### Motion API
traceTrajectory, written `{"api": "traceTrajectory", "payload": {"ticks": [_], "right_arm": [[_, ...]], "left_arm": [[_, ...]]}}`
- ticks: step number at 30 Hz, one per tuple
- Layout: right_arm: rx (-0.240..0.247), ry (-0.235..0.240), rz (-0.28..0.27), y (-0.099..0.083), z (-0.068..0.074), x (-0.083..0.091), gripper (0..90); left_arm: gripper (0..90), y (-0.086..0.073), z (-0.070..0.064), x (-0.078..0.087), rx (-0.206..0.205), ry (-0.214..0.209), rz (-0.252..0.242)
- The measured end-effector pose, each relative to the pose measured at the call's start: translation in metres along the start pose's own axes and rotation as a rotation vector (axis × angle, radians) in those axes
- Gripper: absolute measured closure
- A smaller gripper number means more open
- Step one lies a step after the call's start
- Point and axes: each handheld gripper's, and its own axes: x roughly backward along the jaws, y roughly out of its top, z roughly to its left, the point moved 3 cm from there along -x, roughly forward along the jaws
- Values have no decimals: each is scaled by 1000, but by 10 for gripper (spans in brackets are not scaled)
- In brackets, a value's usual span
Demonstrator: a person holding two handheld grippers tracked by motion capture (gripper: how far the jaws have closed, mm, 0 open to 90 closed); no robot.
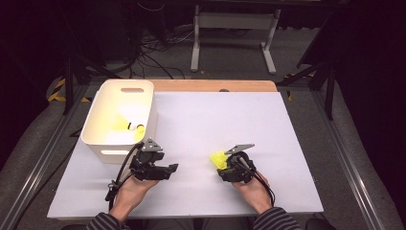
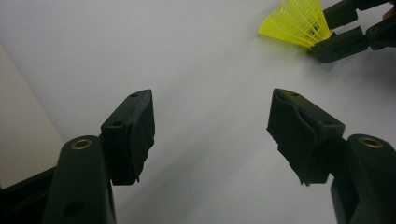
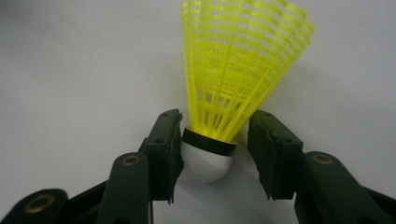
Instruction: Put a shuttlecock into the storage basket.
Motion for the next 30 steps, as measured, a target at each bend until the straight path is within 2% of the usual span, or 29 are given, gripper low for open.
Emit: {"api": "traceTrajectory", "payload": {"ticks": [7, 8, 20, 26, 28, 30], "right_arm": [[8, 7, 10, 1, 0, 0, 599], [13, 7, 12, 1, 0, 0, 630], [38, 15, 37, 4, -2, 0, 642], [74, 29, 39, 6, -5, 0, 644], [124, 27, 34, 6, -6, 1, 644], [126, 31, 36, 7, -6, 2, 645]], "left_arm": [[328, 0, 0, 0, -4, 2, -1], [326, 0, 0, 0, -3, 1, -2], [323, 0, -1, -1, -9, -1, -2], [323, 1, -1, -1, -11, -1, -6], [324, 1, -1, -1, -23, 7, -12], [324, 1, -2, -2, -24, 4, -10]]}}
